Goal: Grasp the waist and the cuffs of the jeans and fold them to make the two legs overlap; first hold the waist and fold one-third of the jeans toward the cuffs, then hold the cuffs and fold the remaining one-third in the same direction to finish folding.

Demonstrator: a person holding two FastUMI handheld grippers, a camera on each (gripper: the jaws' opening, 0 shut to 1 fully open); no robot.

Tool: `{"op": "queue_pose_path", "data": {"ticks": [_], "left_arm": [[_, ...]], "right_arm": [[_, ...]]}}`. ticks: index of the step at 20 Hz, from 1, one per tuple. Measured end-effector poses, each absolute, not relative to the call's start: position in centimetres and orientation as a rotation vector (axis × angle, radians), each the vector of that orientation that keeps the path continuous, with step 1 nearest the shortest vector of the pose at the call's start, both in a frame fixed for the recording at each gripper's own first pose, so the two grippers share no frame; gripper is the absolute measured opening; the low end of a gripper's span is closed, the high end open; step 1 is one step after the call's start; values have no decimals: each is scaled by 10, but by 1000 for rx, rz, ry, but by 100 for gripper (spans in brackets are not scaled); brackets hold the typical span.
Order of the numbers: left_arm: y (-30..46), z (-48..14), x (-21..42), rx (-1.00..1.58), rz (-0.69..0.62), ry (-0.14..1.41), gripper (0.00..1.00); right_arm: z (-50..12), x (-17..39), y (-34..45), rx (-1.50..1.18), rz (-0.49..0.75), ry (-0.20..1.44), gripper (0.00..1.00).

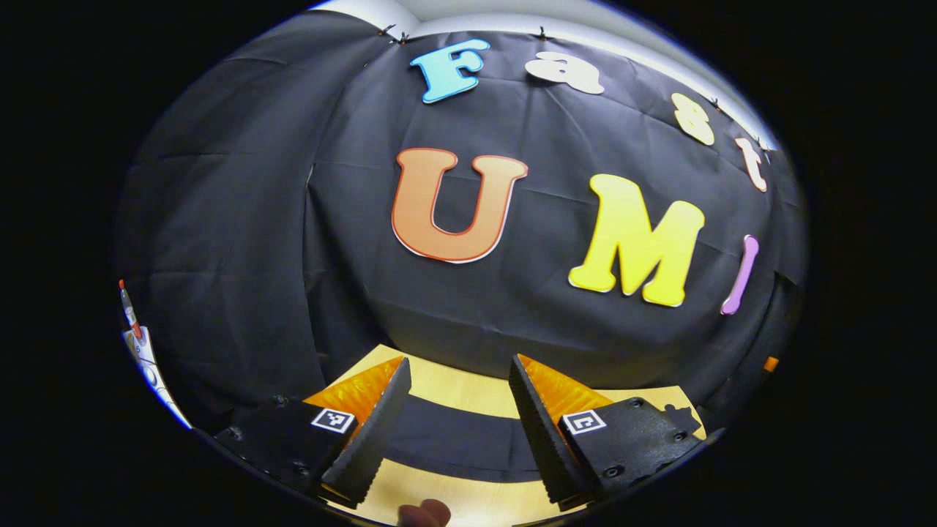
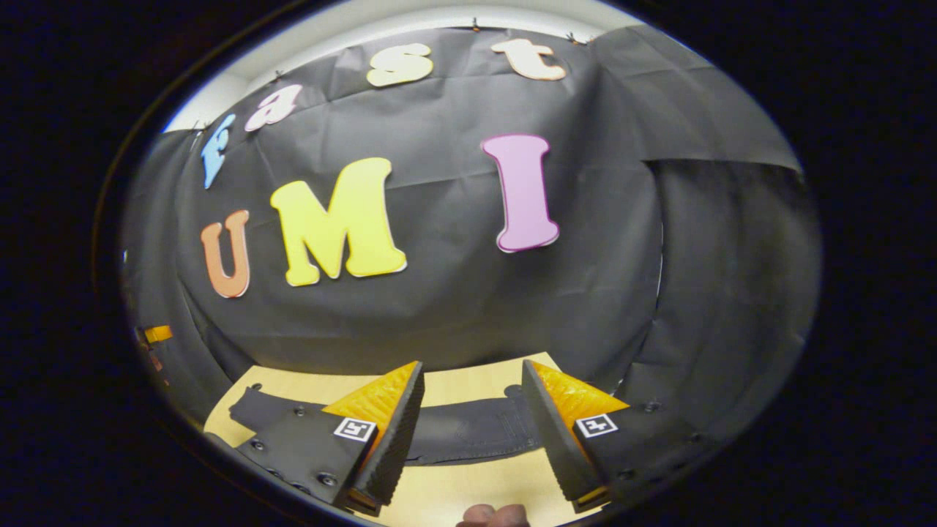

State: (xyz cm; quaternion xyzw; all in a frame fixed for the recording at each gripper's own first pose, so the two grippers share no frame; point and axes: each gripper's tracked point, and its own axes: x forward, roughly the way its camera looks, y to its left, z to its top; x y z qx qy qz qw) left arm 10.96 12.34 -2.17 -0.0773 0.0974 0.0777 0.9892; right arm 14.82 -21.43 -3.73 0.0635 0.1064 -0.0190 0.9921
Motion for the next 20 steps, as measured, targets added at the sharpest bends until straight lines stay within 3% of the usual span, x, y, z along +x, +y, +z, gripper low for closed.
{"op": "queue_pose_path", "data": {"ticks": [2,9,10,11,12,16,17,18,19,20], "left_arm": [[107,-28,94,-146,121,183,89],[99,-64,76,-96,162,246,90],[95,-66,75,-98,156,257,90],[89,-68,75,-101,155,264,91],[83,-71,74,-106,153,274,90],[53,-94,65,-136,155,359,91],[45,-99,62,-140,156,379,91],[40,-103,60,-136,157,398,90],[34,-109,57,-129,158,420,91],[29,-111,55,-122,160,437,91]], "right_arm": [[-36,126,-197,135,-17,207,87],[-100,126,-219,187,-43,346,84],[-115,127,-229,225,-53,385,90],[-131,129,-241,259,-72,417,84],[-150,136,-252,295,-91,444,88],[-223,171,-293,485,-167,558,84],[-241,180,-302,559,-189,587,92],[-258,190,-310,651,-211,606,85],[-272,200,-318,730,-233,617,85],[-287,211,-326,787,-259,627,92]]}}
